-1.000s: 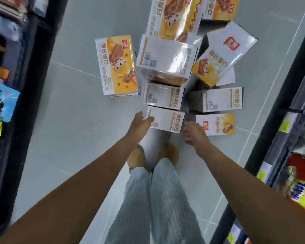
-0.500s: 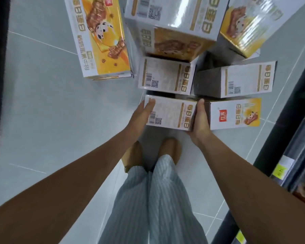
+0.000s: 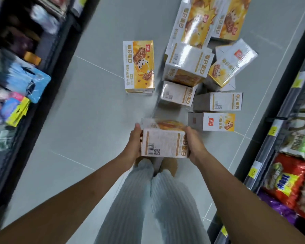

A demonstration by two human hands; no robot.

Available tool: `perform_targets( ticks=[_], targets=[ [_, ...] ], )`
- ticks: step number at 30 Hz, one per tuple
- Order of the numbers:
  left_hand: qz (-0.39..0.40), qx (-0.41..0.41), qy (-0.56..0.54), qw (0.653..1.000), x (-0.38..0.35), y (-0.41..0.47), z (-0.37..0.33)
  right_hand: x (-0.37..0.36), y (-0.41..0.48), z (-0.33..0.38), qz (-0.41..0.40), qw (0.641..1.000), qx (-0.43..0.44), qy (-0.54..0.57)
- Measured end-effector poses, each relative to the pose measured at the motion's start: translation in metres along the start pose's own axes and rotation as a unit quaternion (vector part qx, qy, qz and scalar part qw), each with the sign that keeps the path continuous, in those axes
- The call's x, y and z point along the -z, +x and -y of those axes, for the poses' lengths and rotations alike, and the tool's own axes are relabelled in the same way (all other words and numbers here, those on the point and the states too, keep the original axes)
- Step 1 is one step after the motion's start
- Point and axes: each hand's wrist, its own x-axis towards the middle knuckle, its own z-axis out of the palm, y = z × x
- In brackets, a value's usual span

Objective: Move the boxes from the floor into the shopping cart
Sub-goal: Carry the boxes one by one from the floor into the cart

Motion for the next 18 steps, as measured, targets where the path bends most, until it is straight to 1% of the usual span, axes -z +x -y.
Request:
perform_targets(
  ticks=[4,5,7,11,18],
  targets=[
    [0.001,0.046,-0.091,0.995,0.037,-0.045,0.008,-0.025,-0.048,0.003,-0.002,0.999,0.039,-0.037],
    [0.005,0.065,-0.115,0.991,0.046,-0.057,0.012,-0.031,-0.062,0.003,0.008,0.998,0.052,-0.047],
    [0.019,0.078,-0.148,0.986,0.064,-0.086,0.026,-0.043,-0.092,-0.004,0.036,0.994,0.078,-0.072],
    [0.02,0.024,-0.186,0.982,0.086,-0.149,0.064,-0.059,-0.153,-0.026,0.112,0.981,0.108,-0.116],
    [-0.008,-0.054,-0.283,0.958,0.134,-0.266,0.142,-0.099,-0.258,-0.074,0.246,0.953,0.093,-0.148]
  ],
)
